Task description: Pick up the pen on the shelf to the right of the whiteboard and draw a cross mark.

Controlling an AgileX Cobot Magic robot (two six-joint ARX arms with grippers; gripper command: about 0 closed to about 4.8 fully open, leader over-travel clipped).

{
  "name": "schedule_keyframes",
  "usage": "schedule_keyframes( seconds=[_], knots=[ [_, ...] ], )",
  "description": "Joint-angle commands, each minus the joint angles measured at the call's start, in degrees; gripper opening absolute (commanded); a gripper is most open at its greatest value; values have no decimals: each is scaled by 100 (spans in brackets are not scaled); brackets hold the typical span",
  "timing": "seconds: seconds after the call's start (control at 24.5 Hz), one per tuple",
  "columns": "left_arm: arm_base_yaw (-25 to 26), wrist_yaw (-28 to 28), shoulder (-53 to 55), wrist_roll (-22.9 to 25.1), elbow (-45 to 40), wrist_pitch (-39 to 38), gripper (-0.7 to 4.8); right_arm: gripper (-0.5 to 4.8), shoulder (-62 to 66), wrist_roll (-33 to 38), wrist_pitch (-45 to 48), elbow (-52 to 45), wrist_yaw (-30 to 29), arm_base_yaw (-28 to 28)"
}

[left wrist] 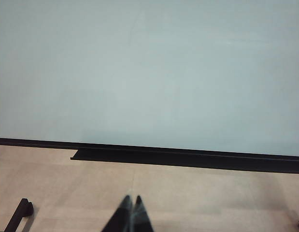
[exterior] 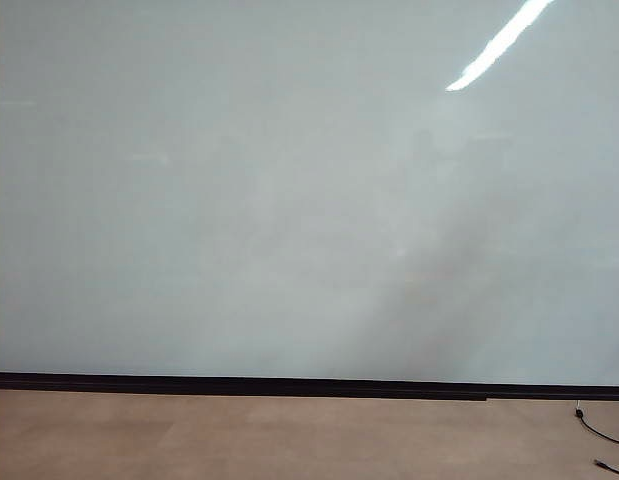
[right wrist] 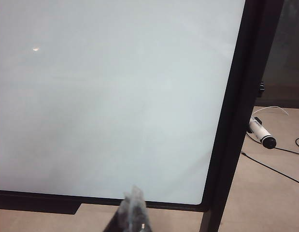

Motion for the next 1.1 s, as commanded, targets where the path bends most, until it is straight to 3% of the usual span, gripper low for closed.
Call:
schedule_keyframes(
  seconds=[0.04,0.57,0.65,0.74,0.86,1.1],
  knots=[
    [-2,20,2,22,15,50,-5,-1,2,7,79,28,24,-4],
    [-2,20,2,22,15,50,-4,-1,2,4,101,28,87,-4],
    [-2,20,2,24,15,50,-4,-1,2,0,125,28,527,-7],
    [-2,22,2,24,15,50,-5,-1,2,-2,101,28,1488,-22],
    [-2,20,2,24,15,50,-5,-1,2,0,74,28,2404,-33],
    [-2,20,2,24,15,50,-4,-1,2,-2,-138,26,2601,-31]
  ],
)
